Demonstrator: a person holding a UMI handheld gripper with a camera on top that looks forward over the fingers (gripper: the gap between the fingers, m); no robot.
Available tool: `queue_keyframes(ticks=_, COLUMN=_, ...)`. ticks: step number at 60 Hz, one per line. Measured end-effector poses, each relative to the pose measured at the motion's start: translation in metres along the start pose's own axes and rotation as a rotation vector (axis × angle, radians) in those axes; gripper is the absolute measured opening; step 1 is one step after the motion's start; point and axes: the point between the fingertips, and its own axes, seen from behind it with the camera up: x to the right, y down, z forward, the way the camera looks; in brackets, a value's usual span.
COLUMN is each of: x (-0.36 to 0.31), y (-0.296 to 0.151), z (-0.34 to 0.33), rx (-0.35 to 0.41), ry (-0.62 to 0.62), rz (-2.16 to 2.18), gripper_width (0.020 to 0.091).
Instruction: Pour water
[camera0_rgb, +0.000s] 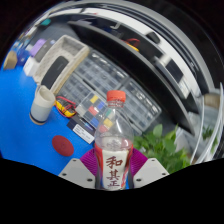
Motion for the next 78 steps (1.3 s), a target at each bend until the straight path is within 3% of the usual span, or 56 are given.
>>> queue_keyframes(ticks=19, x=-0.048, y=-0.086, z=0.049, rx=0.076, ry=0.015, rz=-0.669, gripper_width=0.0382)
queue_keyframes(ticks=52, x=-0.087, y=-0.149, z=0.082, rx=0.171, ry=0.137, rz=-1.447, gripper_width=0.0378)
queue_keyframes(ticks=67, x=-0.088, y=-0.146, z=0.082, rx=0.162, ry=0.124, rz=-1.427, gripper_width=0.0381)
queue_keyframes(ticks=78, x=-0.074, y=-0.136, z=0.077, rx=0.134, ry=0.036, rz=-0.987, gripper_width=0.0384)
